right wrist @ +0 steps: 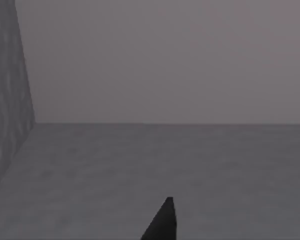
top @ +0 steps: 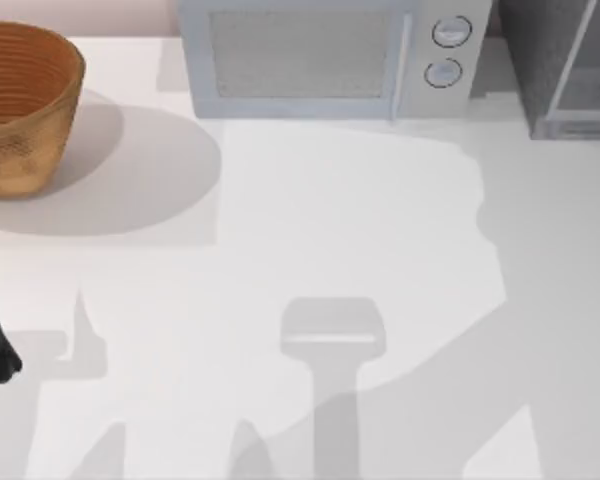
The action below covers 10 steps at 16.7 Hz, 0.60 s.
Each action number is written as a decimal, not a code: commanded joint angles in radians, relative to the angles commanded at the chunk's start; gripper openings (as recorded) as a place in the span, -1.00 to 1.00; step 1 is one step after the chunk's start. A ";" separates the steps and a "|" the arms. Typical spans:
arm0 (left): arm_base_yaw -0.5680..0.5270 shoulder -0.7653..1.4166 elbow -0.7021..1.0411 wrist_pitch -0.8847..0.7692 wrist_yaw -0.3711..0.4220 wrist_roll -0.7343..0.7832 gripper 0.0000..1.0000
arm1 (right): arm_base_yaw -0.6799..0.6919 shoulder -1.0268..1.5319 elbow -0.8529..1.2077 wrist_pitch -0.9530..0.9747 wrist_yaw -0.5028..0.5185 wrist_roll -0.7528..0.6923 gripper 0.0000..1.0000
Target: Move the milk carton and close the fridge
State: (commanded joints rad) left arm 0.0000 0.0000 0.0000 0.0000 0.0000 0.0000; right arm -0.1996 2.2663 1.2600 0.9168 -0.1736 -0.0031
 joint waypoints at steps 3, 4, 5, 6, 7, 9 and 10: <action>0.000 0.000 0.000 0.000 0.000 0.000 1.00 | 0.000 0.000 0.000 0.000 0.000 0.000 1.00; 0.000 0.000 0.000 0.000 0.000 0.000 1.00 | 0.000 0.000 0.000 0.000 0.000 0.000 1.00; 0.000 0.000 0.000 0.000 0.000 0.000 1.00 | 0.000 0.000 0.000 0.000 0.000 0.000 1.00; 0.000 0.000 0.000 0.000 0.000 0.000 1.00 | 0.000 0.000 0.000 0.000 0.000 0.000 1.00; 0.000 0.000 0.000 0.000 0.000 0.000 1.00 | 0.000 0.000 0.000 0.000 0.000 0.000 1.00; 0.000 0.000 0.000 0.000 0.000 0.000 1.00 | 0.000 0.000 0.000 0.000 0.000 0.000 1.00; 0.000 0.000 0.000 0.000 0.000 0.000 1.00 | 0.000 0.000 0.000 0.000 0.000 0.000 1.00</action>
State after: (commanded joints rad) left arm 0.0000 0.0000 0.0000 0.0000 0.0000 0.0000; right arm -0.1996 2.2663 1.2600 0.9168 -0.1736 -0.0031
